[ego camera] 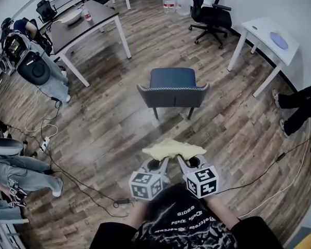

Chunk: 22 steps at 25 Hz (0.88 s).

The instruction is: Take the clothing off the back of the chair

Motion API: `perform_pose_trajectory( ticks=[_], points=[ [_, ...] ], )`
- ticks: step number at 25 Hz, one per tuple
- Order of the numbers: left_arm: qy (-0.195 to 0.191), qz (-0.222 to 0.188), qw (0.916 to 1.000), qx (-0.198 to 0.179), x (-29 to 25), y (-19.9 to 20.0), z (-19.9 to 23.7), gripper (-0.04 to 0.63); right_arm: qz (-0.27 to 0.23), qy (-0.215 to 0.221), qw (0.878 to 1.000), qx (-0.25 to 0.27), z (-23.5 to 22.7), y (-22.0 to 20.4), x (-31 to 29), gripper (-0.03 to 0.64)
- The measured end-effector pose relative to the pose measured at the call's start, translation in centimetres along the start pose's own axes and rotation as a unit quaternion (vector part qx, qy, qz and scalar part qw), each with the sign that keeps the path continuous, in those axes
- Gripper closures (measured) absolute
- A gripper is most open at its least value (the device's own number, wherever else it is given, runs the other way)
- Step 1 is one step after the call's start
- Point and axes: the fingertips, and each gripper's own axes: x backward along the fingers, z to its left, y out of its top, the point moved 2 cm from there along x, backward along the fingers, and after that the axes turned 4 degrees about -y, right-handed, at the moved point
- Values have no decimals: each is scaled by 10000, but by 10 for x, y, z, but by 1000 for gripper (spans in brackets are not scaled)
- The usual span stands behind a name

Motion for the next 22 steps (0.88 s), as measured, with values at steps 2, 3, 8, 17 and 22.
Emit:
perform_pose_trajectory(
  ticks=[2,3,8,17,22],
  points=[
    [-53,18,10000,38,0,-1,2,528,7,-61,10000,-3,2,-1,-1,546],
    [-74,28,10000,51,-1,-1,3,528,9,-89,10000,-2,1,-1,-2,546],
    [-132,55,9999,-27,-8,3,0,528,-19,-123,9998,-125,-6,2,-2,546],
    [-185,103,9998,-49,-17,6,1,528,10,-121,9996,-243,-15,4,-6,548],
    [-215,134,9997,-54,-17,7,5,528,22,-171,9996,-221,-13,5,-8,548]
  ],
)
